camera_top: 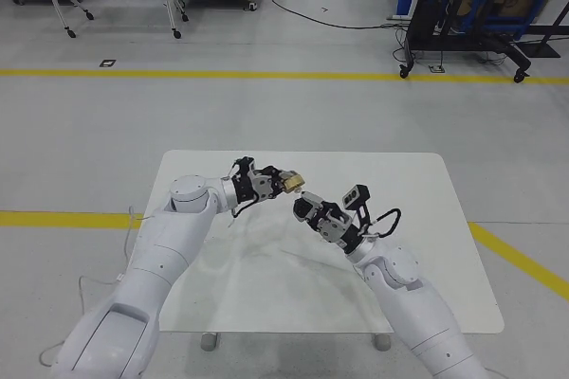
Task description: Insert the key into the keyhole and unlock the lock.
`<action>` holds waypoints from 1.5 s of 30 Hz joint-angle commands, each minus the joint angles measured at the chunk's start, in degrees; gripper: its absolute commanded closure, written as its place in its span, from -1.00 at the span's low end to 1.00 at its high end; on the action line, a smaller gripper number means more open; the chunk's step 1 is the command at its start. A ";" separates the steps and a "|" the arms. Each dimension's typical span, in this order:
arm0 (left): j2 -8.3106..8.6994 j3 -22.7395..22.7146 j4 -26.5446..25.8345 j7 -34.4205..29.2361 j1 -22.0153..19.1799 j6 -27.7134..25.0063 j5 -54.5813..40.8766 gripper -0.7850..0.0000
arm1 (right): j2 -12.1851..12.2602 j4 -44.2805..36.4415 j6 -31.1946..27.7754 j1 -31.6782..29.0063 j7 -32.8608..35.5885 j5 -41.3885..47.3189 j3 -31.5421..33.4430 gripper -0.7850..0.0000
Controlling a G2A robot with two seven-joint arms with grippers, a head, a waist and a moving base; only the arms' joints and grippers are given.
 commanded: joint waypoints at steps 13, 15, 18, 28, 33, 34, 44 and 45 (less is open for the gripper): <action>0.45 -0.36 -1.75 -1.88 0.78 -2.19 1.31 1.00 | -0.27 1.03 4.81 1.60 -1.86 1.13 -0.39 0.69; 0.46 -0.33 -1.78 -2.04 0.76 -2.24 1.44 1.00 | -0.33 1.26 5.15 1.76 -2.18 1.25 -0.49 0.84; 0.49 -0.28 -1.84 -2.02 0.71 -2.43 1.75 1.00 | -0.44 1.66 5.30 1.93 -2.61 1.60 -0.63 1.00; 0.64 0.17 -3.23 0.32 1.00 -5.01 4.80 1.00 | -1.15 3.77 7.48 2.17 -1.62 9.11 -1.15 1.00; 0.71 0.09 -4.02 0.76 1.56 -5.16 4.99 1.00 | -1.83 6.30 10.22 2.62 0.46 17.12 -1.54 1.00; 0.73 0.00 -4.12 1.01 1.60 -5.38 5.04 1.00 | -1.98 6.85 10.74 2.76 1.07 18.81 -1.62 1.00; 1.15 -1.18 -6.79 4.72 3.23 -9.28 6.54 1.00 | -3.06 10.45 17.59 3.46 7.70 33.93 -1.12 1.00; 1.20 -1.32 -7.09 4.90 3.42 -9.44 6.63 1.00 | -3.12 10.69 18.21 3.55 8.13 34.77 -1.03 1.00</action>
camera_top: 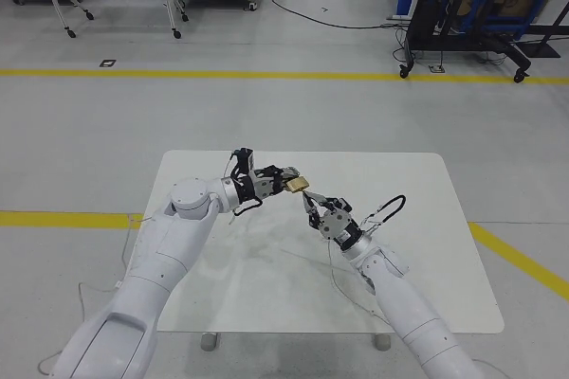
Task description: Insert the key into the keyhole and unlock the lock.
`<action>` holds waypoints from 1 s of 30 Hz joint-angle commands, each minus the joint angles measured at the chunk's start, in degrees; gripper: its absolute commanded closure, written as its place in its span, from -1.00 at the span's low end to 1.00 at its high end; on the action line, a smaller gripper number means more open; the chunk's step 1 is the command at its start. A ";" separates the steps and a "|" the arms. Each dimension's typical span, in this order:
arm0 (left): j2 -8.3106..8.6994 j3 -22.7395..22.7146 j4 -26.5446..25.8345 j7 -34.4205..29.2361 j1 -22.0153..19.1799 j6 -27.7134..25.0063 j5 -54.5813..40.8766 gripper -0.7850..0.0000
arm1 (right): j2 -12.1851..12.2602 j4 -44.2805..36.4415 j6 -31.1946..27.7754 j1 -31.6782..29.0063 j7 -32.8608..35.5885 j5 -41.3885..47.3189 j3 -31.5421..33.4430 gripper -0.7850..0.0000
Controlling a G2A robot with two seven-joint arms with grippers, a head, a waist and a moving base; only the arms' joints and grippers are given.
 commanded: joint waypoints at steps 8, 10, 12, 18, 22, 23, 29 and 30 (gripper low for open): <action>0.47 -1.30 -2.27 1.62 1.51 -0.86 0.40 1.00 | -0.20 0.69 1.39 0.75 1.59 0.30 0.01 0.92; 0.54 -1.51 -2.66 1.79 1.78 -0.99 0.40 1.00 | -0.12 0.69 0.75 0.82 1.15 -1.55 0.02 0.30; 0.60 -1.65 -2.97 1.93 2.01 -1.02 0.41 1.00 | -0.04 0.50 0.50 0.82 0.75 -2.75 0.21 -0.55; 0.66 -1.90 -3.39 3.17 2.25 0.19 0.47 1.00 | 1.65 -3.40 -4.27 -0.41 -0.34 -14.21 4.71 -1.00; 0.75 -0.24 -4.19 4.80 2.04 1.33 5.57 1.00 | 3.48 -9.49 -12.99 -3.60 -4.98 -27.27 11.48 -1.00; 0.73 0.46 -4.42 5.39 1.97 2.08 7.24 1.00 | 3.96 -11.53 -15.14 -4.70 -7.15 -32.57 13.05 -1.00; 0.05 6.09 -6.79 11.76 2.10 7.74 17.92 1.00 | 5.51 -21.88 -17.46 -10.78 -13.53 -44.93 20.22 -1.00; -0.20 7.22 -7.08 12.86 2.04 9.02 19.35 1.00 | 5.51 -21.88 -17.46 -10.78 -13.53 -44.93 20.22 -1.00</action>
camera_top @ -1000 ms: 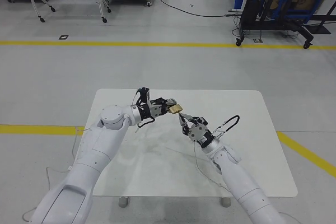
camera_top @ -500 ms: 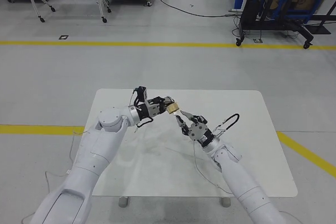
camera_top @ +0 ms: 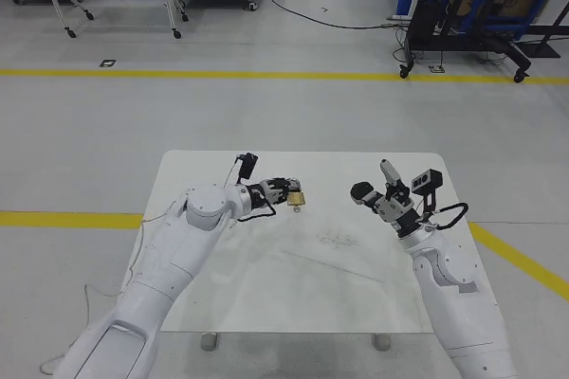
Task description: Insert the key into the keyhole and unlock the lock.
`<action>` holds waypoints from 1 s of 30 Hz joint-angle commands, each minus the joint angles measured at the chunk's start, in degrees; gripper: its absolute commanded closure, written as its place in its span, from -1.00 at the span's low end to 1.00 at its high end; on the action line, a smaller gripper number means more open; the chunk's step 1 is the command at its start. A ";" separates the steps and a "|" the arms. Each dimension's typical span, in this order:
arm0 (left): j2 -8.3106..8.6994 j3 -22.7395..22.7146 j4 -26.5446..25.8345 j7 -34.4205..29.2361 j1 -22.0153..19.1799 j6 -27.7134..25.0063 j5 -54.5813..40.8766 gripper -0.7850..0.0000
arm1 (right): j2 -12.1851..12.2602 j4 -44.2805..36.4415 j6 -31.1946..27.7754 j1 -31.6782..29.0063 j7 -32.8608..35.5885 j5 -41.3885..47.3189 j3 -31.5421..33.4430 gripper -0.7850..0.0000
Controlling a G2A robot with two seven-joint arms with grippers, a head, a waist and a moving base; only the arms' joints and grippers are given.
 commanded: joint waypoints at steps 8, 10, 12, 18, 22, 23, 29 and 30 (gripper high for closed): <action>-4.19 9.52 5.00 4.18 -3.07 12.94 0.45 1.00 | -0.02 0.41 0.06 0.16 0.11 0.27 -0.18 -1.00; -5.58 12.01 7.81 4.68 -4.14 14.69 0.44 1.00 | -0.02 0.41 0.06 0.16 0.11 0.27 -0.18 -1.00; -7.01 14.44 10.68 5.59 -5.35 15.21 1.13 1.00 | -0.02 0.41 0.06 0.16 0.11 0.27 -0.18 -1.00; -10.72 18.80 17.96 5.92 -7.77 14.02 0.90 1.00 | -0.02 0.41 0.06 0.16 0.11 0.27 -0.18 -1.00; -12.18 21.02 20.80 4.84 -9.11 14.02 3.33 0.17 | -0.02 0.41 0.06 0.16 0.11 0.27 -0.18 -1.00; -12.37 21.23 21.28 4.44 -9.38 14.02 3.70 -0.77 | -0.02 0.41 0.06 0.16 0.11 0.27 -0.18 -1.00; -12.05 18.71 21.97 2.75 -10.77 11.99 2.39 -1.00 | -0.02 0.41 0.06 0.16 0.11 0.27 -0.18 -1.00; -11.80 17.81 21.58 2.47 -10.79 11.34 1.62 -1.00 | -0.02 0.41 0.06 0.16 0.11 0.27 -0.18 -1.00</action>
